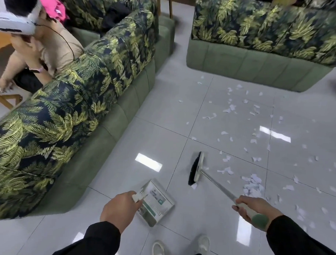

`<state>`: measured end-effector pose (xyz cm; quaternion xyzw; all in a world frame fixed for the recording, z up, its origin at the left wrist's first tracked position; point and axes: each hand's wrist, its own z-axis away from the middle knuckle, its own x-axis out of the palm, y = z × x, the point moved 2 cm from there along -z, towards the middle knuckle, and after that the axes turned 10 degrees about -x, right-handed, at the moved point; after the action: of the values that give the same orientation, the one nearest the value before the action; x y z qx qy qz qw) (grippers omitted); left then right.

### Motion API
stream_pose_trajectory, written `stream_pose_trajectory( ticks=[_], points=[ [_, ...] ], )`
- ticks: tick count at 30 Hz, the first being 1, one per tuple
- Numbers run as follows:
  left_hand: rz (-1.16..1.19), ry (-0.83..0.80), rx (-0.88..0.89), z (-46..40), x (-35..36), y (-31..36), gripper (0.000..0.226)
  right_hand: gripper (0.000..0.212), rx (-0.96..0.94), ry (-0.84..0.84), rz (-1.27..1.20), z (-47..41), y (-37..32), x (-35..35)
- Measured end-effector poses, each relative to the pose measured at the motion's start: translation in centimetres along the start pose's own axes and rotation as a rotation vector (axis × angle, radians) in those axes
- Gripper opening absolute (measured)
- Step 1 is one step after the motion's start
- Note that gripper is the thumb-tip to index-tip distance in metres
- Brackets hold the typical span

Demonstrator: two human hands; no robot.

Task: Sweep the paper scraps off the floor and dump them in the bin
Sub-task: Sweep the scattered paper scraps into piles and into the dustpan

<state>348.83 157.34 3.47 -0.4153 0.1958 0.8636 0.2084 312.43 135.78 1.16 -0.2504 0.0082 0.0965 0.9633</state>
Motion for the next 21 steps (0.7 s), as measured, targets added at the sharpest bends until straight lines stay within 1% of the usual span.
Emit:
stream_pose_trajectory(
  ticks=[2,3,4,5,6,7,8,9,10,11,13,14,16,17,19,20,21],
  points=[
    [0.007,-0.003,0.013,-0.8,-0.3,1.4,0.027,0.026,-0.011,0.042,-0.027,-0.6,-0.3,-2.0],
    [0.006,-0.005,0.030,-1.4,-0.5,3.3,0.026,0.027,-0.013,0.076,-0.069,-0.9,-0.7,-3.8],
    [0.011,-0.006,0.048,-2.0,-0.5,4.9,0.024,0.027,-0.019,0.106,-0.098,-1.1,-1.0,-5.2],
    [0.028,0.000,0.047,-2.1,-0.7,5.1,0.024,0.025,-0.028,0.131,-0.112,-1.1,-1.0,-5.5],
    [0.018,0.011,0.064,-2.6,-0.9,7.2,0.023,0.024,-0.037,0.160,-0.128,-1.2,-1.6,-7.1],
    [0.009,0.016,0.070,-3.1,-1.1,8.8,0.023,0.024,-0.041,0.173,-0.135,-1.2,-2.1,-8.2],
    [0.016,0.019,0.060,-3.2,-1.4,8.8,0.023,0.023,-0.034,0.174,-0.139,-1.0,-1.9,-8.2],
    [0.023,0.026,0.069,-3.5,-1.6,10.9,0.021,0.021,-0.048,0.179,-0.155,-0.9,-2.8,-9.8],
    [0.031,0.030,0.074,-4.0,-1.8,12.6,0.020,0.019,-0.060,0.171,-0.176,-0.7,-3.7,-10.8],
    [0.038,0.028,0.068,-3.8,-2.0,12.6,0.020,0.018,-0.061,0.180,-0.196,-0.5,-3.5,-10.5],
    [0.053,0.046,0.084,-4.5,-2.7,16.6,0.019,0.016,-0.095,0.143,-0.210,-0.6,-6.1,-12.6],
    [0.066,0.058,0.082,-4.5,-2.8,16.5,0.020,0.014,-0.078,0.141,-0.239,-0.3,-6.1,-12.0],
    [0.077,0.074,0.093,-5.5,-3.4,20.5,0.024,0.011,-0.073,0.109,-0.301,-0.7,-9.0,-12.9],
    [0.076,0.076,0.094,-5.5,-3.5,20.5,0.026,0.012,-0.055,0.108,-0.291,-0.6,-9.3,-11.9],
    [0.076,0.089,0.099,-6.5,-3.9,24.0,0.025,0.019,-0.049,0.066,-0.237,-2.0,-12.1,-11.9],
    [0.074,0.090,0.102,-6.5,-3.9,23.9,0.024,0.022,-0.038,0.068,-0.215,-2.2,-12.0,-11.1],
    [0.085,0.099,0.088,-7.1,-4.2,25.1,0.024,0.025,-0.033,0.038,-0.188,-3.4,-13.4,-10.7]
  ],
)
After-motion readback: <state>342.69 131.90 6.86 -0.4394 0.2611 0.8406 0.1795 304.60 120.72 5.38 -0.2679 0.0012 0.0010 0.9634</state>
